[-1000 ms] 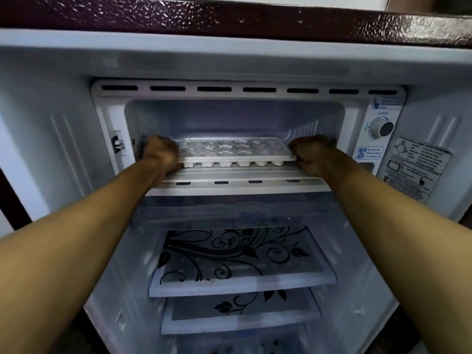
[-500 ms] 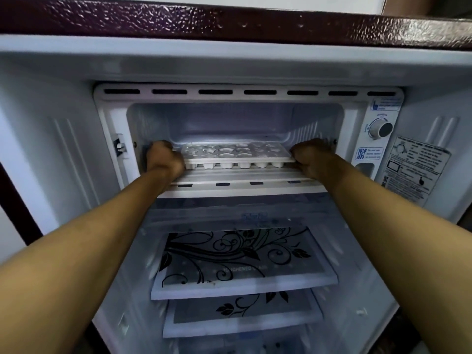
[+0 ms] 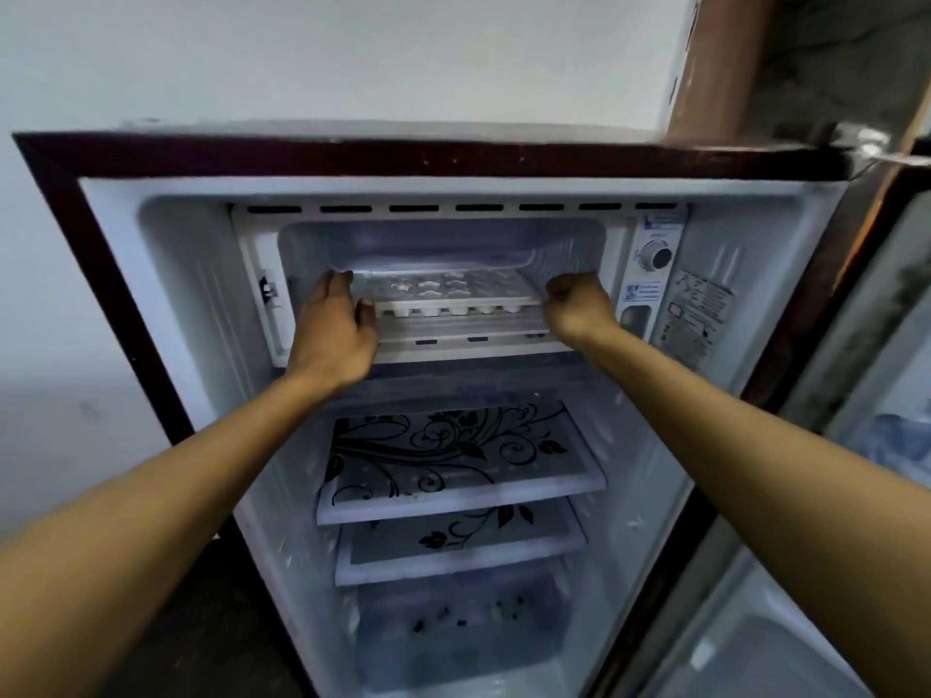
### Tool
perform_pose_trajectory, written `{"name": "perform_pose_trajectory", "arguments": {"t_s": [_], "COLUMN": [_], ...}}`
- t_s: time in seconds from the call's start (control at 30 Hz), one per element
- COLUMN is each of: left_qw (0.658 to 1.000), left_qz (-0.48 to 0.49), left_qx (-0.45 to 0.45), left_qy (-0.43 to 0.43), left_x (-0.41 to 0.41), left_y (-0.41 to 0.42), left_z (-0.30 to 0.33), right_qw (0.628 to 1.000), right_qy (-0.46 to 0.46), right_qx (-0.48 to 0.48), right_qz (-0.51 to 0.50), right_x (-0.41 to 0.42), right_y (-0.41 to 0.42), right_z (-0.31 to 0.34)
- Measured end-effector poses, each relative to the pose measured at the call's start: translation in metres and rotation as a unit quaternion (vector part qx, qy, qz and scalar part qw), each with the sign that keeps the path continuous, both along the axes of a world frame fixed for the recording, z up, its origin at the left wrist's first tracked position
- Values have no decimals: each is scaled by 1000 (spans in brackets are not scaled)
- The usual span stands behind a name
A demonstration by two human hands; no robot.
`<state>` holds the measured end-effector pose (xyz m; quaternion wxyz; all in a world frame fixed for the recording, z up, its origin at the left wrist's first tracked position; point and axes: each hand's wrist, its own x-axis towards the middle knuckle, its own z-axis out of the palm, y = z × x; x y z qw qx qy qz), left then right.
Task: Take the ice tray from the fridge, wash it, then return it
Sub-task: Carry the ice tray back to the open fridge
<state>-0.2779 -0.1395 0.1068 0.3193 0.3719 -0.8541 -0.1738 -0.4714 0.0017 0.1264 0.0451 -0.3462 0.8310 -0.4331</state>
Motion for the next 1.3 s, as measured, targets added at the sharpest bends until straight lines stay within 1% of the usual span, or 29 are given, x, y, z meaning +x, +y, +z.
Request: {"name": "perform_pose_trajectory", "arguments": {"t_s": [0.07, 0.2, 0.3, 0.43, 0.57, 0.73, 0.87, 1.03, 1.3], "left_qw": [998, 981, 969, 963, 962, 960, 960, 950, 935], "left_qz": [-27, -88, -122, -136, -111, -140, -163, -205, -257], "left_qx": [-1, 5, -4, 2, -17, -34, -32, -63, -50], "left_qy": [-48, -176, -216, -233, -251, -238, -224, -226, -239], "left_x": [11, 34, 53, 72, 83, 93, 100, 108, 85], "left_y": [17, 59, 99, 152, 197, 257, 310, 383, 482], "left_z": [16, 45, 62, 78, 90, 98, 98, 83, 60], "right_qw": [1000, 992, 986, 985, 987, 993, 997, 998, 995], "right_qy": [-2, 27, 30, 35, 44, 18, -3, -18, -39], "right_qx": [7, 85, 113, 117, 98, 78, 52, 46, 69], "right_qz": [29, 89, 116, 122, 117, 90, 61, 34, -62], "right_x": [19, 56, 80, 110, 143, 183, 206, 222, 217], "right_y": [19, 65, 105, 158, 215, 287, 335, 399, 522], "right_z": [9, 33, 56, 80, 94, 97, 89, 70, 36]}}
